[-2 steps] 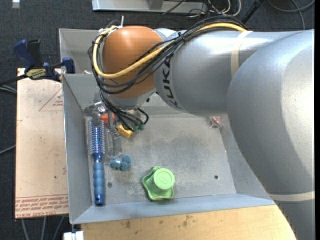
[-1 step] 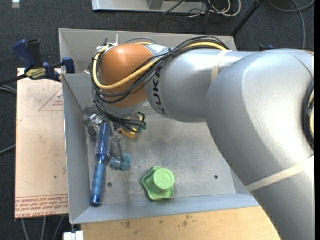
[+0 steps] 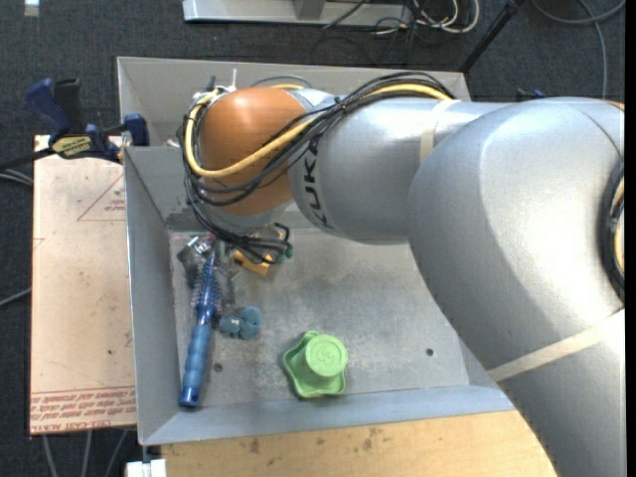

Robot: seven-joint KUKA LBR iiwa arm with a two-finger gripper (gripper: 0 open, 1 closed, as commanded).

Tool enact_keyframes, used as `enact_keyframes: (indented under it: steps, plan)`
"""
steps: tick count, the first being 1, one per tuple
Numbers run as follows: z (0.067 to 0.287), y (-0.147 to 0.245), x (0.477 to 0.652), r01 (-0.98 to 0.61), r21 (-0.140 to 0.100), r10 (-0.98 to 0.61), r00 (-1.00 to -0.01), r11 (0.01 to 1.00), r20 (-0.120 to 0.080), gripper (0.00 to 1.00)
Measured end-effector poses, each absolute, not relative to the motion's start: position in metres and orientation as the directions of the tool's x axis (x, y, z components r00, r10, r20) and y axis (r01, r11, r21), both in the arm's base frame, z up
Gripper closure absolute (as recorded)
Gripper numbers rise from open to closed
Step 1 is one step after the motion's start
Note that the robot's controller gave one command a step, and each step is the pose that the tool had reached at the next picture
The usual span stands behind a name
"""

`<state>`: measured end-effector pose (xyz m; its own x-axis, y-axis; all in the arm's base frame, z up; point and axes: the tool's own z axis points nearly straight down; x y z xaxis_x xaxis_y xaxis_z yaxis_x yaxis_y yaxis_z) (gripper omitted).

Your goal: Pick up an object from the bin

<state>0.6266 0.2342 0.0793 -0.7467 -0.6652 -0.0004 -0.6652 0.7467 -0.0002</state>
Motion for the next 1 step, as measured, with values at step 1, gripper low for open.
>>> enact_keyframes:
  steps: [1]
  plan:
    - [0.2067, 0.2352, 0.624, -0.996, -0.007, -0.996, -0.088, 0.088, -0.006, 1.0]
